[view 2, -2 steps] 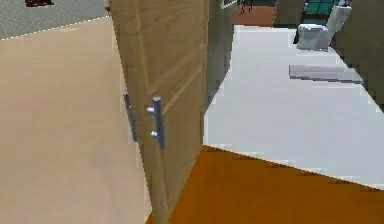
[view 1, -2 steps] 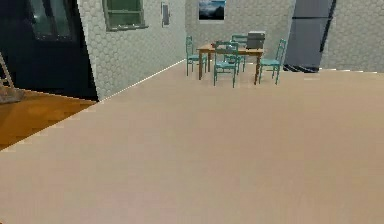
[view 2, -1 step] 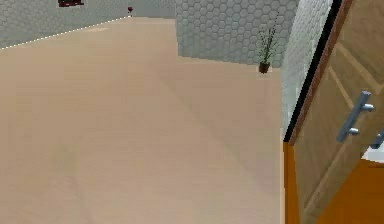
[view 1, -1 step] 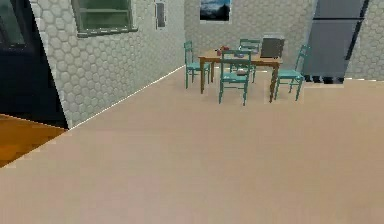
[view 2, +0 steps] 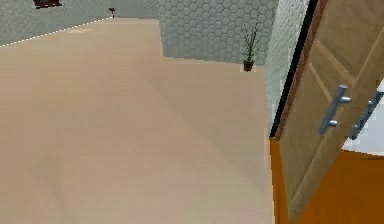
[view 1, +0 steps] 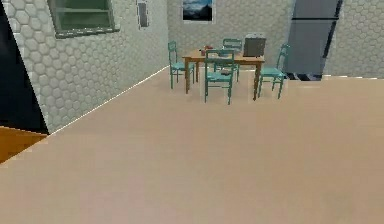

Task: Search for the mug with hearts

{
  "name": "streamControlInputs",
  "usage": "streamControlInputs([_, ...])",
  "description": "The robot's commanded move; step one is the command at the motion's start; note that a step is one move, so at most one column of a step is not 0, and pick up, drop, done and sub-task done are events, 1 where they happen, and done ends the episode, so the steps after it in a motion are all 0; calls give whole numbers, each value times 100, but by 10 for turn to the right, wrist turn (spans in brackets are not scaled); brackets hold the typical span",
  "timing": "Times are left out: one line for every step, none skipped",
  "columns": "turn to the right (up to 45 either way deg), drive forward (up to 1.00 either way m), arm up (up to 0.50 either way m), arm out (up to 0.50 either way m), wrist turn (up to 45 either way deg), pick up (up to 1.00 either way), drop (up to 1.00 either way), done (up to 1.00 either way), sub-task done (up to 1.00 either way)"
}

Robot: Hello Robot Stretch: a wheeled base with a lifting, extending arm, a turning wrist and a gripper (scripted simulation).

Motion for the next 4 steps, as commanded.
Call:
streamControlInputs([0,100,0,0,0,0,0,0,0])
streamControlInputs([0,100,0,0,0,0,0,0,0])
streamControlInputs([0,85,0,0,0,0,0,0,0])
streamControlInputs([90,0,0,0,0,0,0,0,0])
